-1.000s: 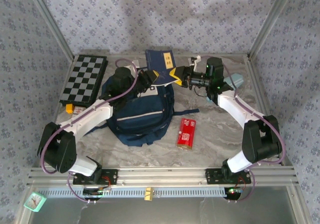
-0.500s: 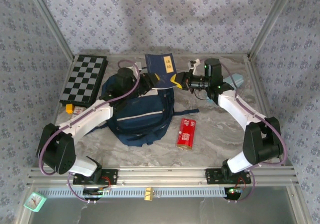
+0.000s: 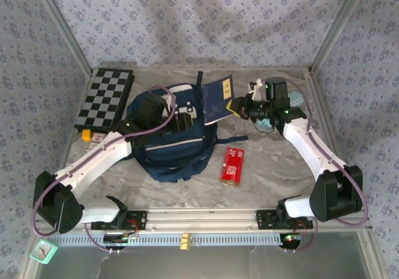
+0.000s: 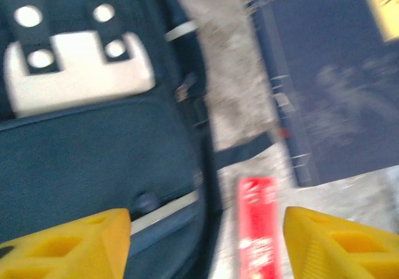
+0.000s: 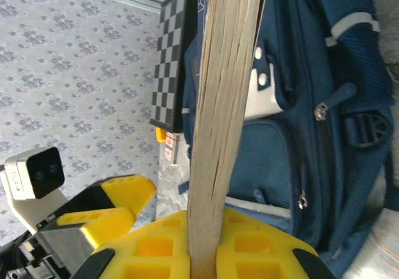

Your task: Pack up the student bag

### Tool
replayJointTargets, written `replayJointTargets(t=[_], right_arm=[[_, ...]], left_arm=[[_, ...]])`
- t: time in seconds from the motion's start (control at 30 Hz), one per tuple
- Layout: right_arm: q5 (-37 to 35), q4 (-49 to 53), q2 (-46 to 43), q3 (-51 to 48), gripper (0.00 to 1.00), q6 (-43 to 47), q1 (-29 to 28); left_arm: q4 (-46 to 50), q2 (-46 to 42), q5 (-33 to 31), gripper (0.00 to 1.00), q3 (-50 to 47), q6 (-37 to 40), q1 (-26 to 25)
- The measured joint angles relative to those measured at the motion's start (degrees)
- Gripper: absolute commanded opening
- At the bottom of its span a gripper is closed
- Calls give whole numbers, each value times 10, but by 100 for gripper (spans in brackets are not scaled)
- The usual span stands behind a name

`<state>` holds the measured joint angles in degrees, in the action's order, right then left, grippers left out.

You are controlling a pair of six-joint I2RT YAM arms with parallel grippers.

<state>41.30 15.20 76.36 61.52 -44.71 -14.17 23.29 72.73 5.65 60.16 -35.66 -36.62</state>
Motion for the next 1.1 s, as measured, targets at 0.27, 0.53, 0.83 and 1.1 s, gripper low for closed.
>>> replayJointTargets(t=[0.27,0.53,0.83,1.1], right_arm=[[-22,20,-48,-90,0,6,0],[-31,24,-64,-137,0,-6,32],[-30,22,-76,-141,0,-9,55],[-27,20,-79,-148,0,-9,66]], left_arm=[[85,-9,-86,80,-45,128,-39],[88,40,-115,82,-46,231,-87],[73,156,-175,84,0,307,-155],[52,200,-232,82,12,347,-159]])
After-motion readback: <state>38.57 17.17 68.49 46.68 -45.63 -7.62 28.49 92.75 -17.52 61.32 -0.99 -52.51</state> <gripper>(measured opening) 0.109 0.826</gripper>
